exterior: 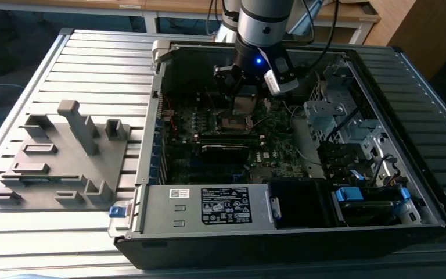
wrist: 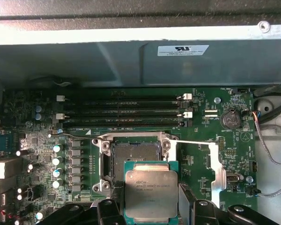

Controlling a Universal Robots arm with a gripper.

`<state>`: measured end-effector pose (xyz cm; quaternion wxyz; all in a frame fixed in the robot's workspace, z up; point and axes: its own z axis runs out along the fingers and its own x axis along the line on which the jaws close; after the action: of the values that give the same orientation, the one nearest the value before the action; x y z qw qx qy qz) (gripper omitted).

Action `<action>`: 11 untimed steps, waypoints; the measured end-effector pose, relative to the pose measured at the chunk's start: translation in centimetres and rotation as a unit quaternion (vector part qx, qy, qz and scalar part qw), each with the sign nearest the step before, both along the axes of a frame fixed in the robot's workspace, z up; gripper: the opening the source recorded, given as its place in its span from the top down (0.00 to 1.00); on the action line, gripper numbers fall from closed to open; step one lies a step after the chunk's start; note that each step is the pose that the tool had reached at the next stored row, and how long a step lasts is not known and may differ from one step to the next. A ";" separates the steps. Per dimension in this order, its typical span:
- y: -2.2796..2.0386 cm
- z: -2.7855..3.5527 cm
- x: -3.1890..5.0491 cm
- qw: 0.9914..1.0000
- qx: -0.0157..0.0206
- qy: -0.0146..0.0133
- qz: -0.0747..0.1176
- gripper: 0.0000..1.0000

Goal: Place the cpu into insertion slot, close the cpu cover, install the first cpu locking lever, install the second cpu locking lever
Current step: 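Place the cpu into insertion slot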

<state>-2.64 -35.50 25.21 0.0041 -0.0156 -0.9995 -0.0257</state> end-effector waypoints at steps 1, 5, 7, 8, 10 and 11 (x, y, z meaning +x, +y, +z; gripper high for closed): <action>0.00 0.00 0.00 1.000 0.000 0.000 0.000 0.46; 0.00 -0.02 0.00 1.000 0.000 0.000 0.000 0.46; 0.00 -0.06 0.00 1.000 0.000 0.000 0.000 0.46; 0.01 -0.08 0.00 1.000 0.000 0.000 0.000 0.46; 0.00 -0.13 0.00 1.000 0.000 0.000 0.000 0.46; 0.00 -0.16 0.00 1.000 0.000 0.000 0.000 0.46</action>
<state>-2.63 -35.49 25.05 0.0040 -0.0156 -0.9995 -0.0258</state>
